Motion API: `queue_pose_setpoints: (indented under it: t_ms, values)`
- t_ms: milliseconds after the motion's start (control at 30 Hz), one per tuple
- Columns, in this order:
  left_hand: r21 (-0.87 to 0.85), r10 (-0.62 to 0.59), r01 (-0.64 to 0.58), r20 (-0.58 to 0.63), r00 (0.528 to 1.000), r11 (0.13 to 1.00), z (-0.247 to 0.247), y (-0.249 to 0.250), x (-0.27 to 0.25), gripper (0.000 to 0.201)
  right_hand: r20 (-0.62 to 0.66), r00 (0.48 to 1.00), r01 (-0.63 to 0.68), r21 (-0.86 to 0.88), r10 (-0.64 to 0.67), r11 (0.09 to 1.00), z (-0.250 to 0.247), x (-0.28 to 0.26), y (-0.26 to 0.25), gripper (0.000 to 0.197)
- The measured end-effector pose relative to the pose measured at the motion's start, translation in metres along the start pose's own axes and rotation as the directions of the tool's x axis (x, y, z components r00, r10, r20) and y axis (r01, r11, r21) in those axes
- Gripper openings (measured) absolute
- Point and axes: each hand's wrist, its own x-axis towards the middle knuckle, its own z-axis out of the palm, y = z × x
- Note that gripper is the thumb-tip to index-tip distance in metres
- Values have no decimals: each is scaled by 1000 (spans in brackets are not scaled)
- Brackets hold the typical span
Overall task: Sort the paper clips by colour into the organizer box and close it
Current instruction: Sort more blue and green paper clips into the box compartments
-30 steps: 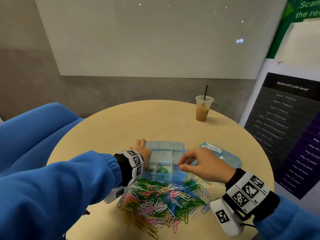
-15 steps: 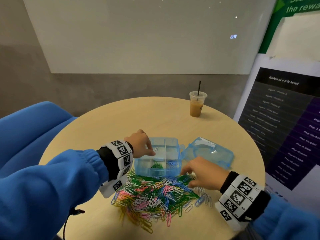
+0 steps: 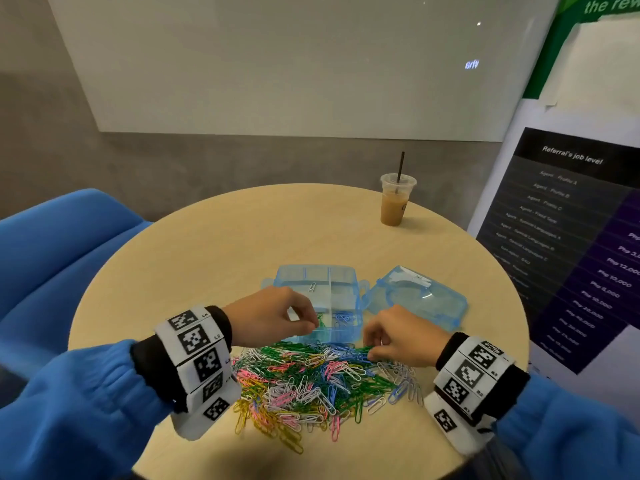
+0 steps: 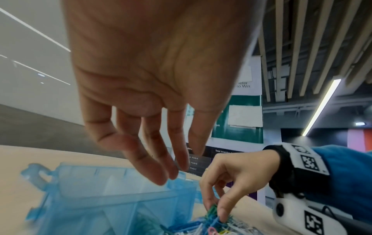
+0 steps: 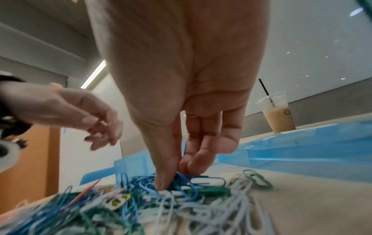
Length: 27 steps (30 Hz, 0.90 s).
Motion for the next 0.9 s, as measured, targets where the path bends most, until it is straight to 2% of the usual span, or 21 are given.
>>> queue_pose_setpoints:
  t_ms: [133, 267, 367, 433, 533, 633, 733, 800, 900]
  values:
    - [-109, 1, -6, -47, 999, 994, 8, -2, -6, 22, -25, 1000, 5, 116, -2, 993, -8, -1, 5, 14]
    - [-262, -38, 3, -126, 991, 965, 17, -1, -4, 22, -74, 997, 39, 315, -16, 948, -21, -3, 3, 9]
    - [-479, -95, 31, -110, 989, 877, 25, 7, 2, 26, -113, 993, 70, 401, -27, 913, -25, -5, -3, 9]
    - [-683, -163, 89, -45, 986, 725, 30, 15, 7, 29, -162, 986, 92, 417, -26, 904, -24, -5, -8, 11]
    - [-914, -229, 185, 106, 968, 360, 36, 22, 15, 33, -228, 974, 110, 447, -5, 888, -23, -6, -17, 11]
    - [-969, -178, 232, 214, 960, 86, 41, 20, 19, 44, -260, 965, 133, 418, -22, 899, -24, -2, -26, 9]
    - [-960, -54, 222, 234, 971, -171, 47, 16, 20, 57, -284, 958, 146, 338, -47, 930, -23, 4, -37, 9]
    - [-934, -25, 208, 225, 974, -291, 49, 15, 19, 55, -283, 957, 160, 320, -67, 934, -22, 7, -44, 8]
    - [-930, -83, 162, 199, 976, -330, 55, 10, 20, 43, -285, 955, 173, 308, -83, 936, -21, 12, -49, 8]
